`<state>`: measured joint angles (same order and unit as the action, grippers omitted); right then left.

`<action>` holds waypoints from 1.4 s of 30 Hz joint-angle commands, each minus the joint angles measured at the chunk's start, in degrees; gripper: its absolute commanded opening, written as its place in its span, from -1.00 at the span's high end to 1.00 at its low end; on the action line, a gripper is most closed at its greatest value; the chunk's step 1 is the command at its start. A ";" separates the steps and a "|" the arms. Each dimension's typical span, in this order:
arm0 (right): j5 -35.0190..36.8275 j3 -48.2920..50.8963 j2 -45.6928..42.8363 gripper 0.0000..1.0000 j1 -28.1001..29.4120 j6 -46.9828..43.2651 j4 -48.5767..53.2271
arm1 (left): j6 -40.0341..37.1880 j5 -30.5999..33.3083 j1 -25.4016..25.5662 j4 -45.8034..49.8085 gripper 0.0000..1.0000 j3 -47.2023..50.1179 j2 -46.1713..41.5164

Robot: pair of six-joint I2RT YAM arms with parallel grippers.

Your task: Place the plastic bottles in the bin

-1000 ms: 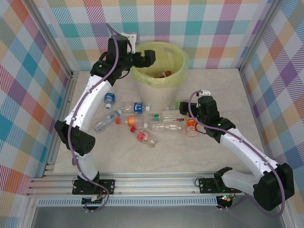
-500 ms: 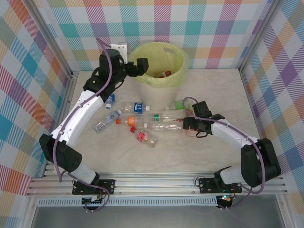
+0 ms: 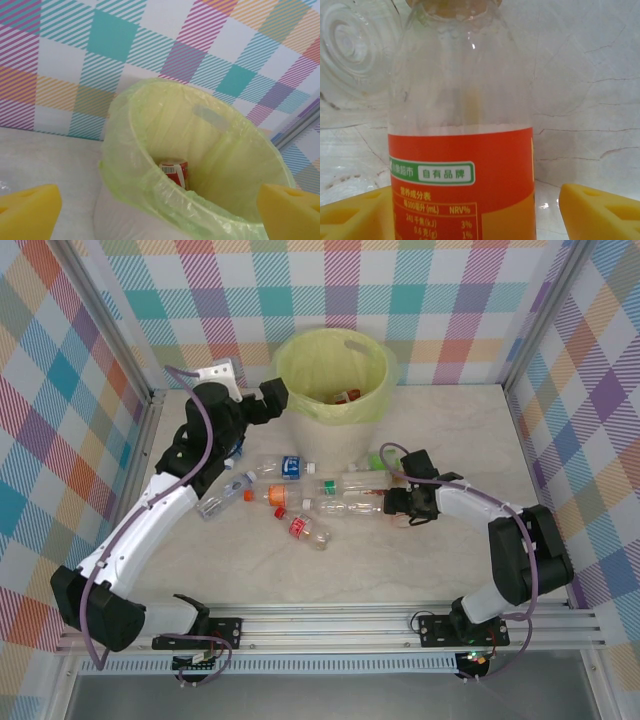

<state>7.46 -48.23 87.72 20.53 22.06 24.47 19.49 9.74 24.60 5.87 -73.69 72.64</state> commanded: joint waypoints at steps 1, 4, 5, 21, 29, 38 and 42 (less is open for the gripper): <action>0.53 -1.60 1.51 -0.63 -0.06 -0.36 -0.10 | 1.59 3.77 -1.42 0.21 -1.00 2.68 -4.01; 1.56 -1.61 2.42 -0.66 -0.06 0.29 -0.28 | 2.44 5.93 -2.34 1.88 -1.00 5.76 -6.65; 1.81 -1.61 2.69 -0.67 -0.06 0.47 -0.42 | 2.93 6.82 -2.36 2.04 -1.00 6.90 -7.29; 7.74 -0.03 1.64 -0.24 -0.02 2.97 -2.85 | 7.99 9.82 -5.76 3.89 -1.00 17.75 -11.69; 9.45 1.25 -3.76 -0.09 0.03 3.66 -6.19 | 8.68 9.07 -7.52 3.46 -1.00 19.63 -11.90; 8.68 3.15 -14.52 0.04 0.03 5.97 -13.11 | 11.01 2.63 -10.74 4.46 -1.00 19.33 -9.63; 5.57 3.86 -19.91 0.09 0.03 4.25 -18.28 | 11.34 -0.50 -11.84 3.50 -1.00 20.60 -8.42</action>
<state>15.16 -45.06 70.91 20.53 26.57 12.60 29.65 12.60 13.87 9.50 -54.33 63.44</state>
